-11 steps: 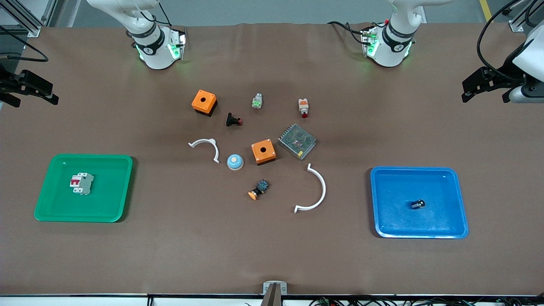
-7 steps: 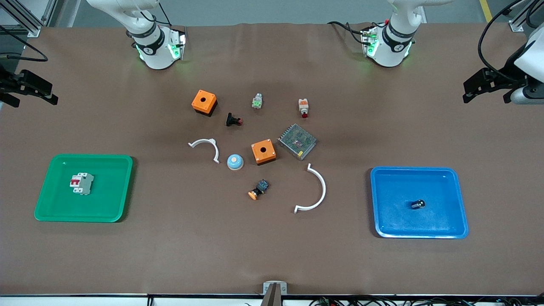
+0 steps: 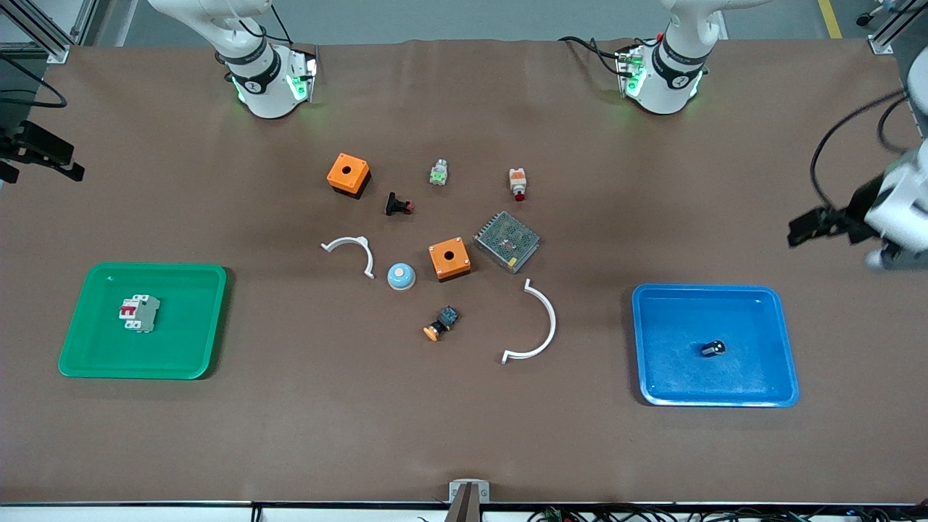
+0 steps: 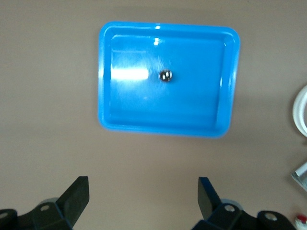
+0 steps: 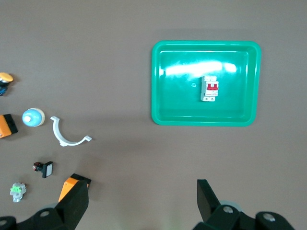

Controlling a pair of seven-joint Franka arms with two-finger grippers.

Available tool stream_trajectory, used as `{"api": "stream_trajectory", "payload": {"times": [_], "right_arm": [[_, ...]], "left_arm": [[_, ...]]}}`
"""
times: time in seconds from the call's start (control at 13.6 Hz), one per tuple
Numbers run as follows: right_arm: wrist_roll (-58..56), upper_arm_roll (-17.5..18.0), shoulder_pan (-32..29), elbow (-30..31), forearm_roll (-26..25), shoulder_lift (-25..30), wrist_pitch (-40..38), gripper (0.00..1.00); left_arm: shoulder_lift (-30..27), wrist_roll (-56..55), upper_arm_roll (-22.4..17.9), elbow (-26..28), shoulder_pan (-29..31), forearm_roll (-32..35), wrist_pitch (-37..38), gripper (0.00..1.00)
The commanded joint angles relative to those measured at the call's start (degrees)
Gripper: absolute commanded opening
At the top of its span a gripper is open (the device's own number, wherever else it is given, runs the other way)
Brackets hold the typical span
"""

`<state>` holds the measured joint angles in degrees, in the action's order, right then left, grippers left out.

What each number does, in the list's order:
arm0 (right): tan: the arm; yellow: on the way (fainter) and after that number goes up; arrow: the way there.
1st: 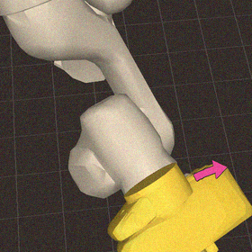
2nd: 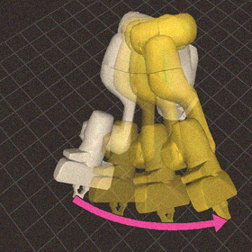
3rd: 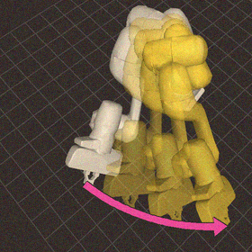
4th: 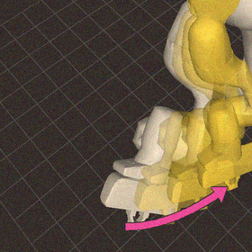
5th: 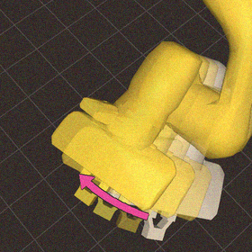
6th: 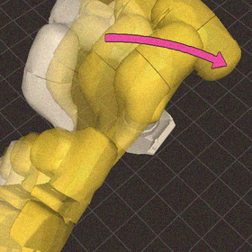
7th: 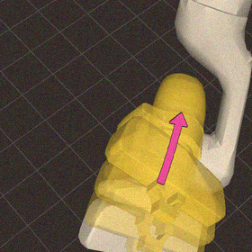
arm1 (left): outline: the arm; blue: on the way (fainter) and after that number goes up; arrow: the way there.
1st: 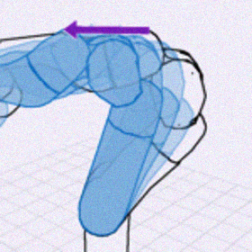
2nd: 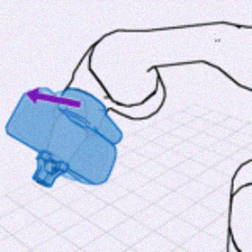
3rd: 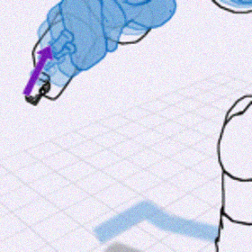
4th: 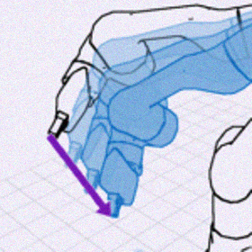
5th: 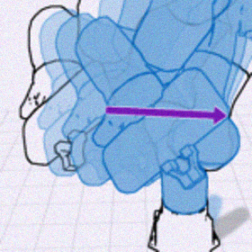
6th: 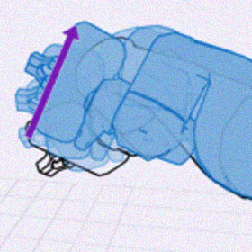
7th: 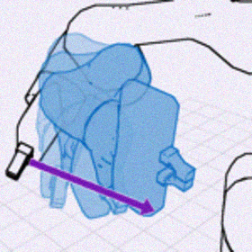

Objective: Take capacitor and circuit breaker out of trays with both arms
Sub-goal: 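Reach the left gripper to the capacitor while the right gripper reaches the breaker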

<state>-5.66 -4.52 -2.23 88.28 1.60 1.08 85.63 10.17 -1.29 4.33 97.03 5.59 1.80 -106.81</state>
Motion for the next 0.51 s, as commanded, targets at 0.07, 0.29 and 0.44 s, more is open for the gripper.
{"api": "stream_trajectory", "payload": {"times": [0.07, 0.29, 0.44], "right_arm": [[-0.14, 0.39, -3.12, -3.20, -0.20, -11.78, 6.09, 1.00], [-0.40, 0.39, -4.71, -2.94, -0.72, -18.90, 15.77, 1.00], [-3.55, 0.39, -7.08, -0.76, -0.63, -21.72, 23.48, 1.00]], "left_arm": [[9.66, -3.61, 0.24, 2.02, 0.13, 1.01, -13.74, 1.00], [17.23, -10.37, 0.24, 1.67, -1.19, 1.01, -21.32, 1.00], [21.28, -11.79, 0.33, 1.84, -1.54, 2.76, -26.93, 0.99]]}}
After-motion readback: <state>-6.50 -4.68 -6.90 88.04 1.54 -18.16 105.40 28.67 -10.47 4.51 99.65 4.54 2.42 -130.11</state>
